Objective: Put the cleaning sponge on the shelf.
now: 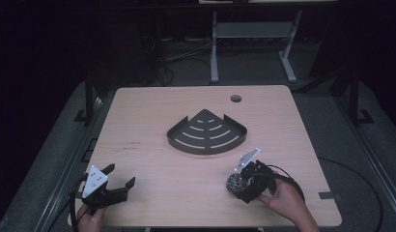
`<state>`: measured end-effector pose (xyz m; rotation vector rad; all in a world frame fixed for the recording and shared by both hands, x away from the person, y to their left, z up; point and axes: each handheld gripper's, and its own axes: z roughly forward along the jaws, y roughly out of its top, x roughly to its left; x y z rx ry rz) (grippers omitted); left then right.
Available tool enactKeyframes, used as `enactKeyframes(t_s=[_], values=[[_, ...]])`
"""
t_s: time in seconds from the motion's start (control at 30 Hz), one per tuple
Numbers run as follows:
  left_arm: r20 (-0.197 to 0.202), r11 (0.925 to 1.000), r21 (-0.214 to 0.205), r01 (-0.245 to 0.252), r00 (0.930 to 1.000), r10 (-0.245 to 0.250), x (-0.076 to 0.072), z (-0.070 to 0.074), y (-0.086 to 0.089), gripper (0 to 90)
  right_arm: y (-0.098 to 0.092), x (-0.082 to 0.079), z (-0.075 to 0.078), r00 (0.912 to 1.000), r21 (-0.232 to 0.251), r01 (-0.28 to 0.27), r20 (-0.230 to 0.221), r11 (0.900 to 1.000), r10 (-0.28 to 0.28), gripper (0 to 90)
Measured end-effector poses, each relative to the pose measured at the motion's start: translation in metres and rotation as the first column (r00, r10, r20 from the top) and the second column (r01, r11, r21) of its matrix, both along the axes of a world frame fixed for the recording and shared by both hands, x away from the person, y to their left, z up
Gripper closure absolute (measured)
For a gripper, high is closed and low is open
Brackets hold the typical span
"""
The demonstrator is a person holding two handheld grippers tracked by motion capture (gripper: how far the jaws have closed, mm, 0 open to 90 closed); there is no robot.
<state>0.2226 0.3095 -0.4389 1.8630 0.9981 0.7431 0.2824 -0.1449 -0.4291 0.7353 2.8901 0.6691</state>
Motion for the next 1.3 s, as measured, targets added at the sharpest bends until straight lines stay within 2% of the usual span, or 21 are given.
enactKeyframes(t_s=[0.23, 0.7, 0.83, 1.17, 1.3], values=[[0.001, 1.0, 0.0, 0.0, 1.0, 0.0, 0.0, 0.0, 0.0, 13.3, 0.01, 0.004, -0.006, 1.0, -0.03, 0.0, 0.0, 0.9996, 0.0, 18.2], [0.0, 1.0, -0.001, -0.004, 1.0, 0.004, 0.0, 0.0, 0.001, 13.2, 0.019, 0.008, -0.012, 0.9999, -0.071, -0.001, -0.011, 0.9975, 0.001, 24.4], [0.001, 1.0, -0.002, -0.003, 1.0, 0.003, 0.0, 0.0, 0.001, 13.3, 0.019, 0.008, -0.011, 1.0, -0.07, -0.002, -0.002, 0.9976, 0.002, 29.7], [0.003, 1.0, -0.007, -0.005, 1.0, 0.006, 0.0, 0.001, 0.001, 13.3, 0.019, 0.009, -0.009, 0.9999, -0.07, -0.005, -0.01, 0.9976, 0.004, 31.8], [0.005, 1.0, -0.002, -0.006, 1.0, 0.006, 0.0, 0.001, 0.001, 13.3, 0.02, 0.01, -0.005, 0.9999, -0.048, -0.015, -0.007, 0.9987, 0.015, 31.9]])
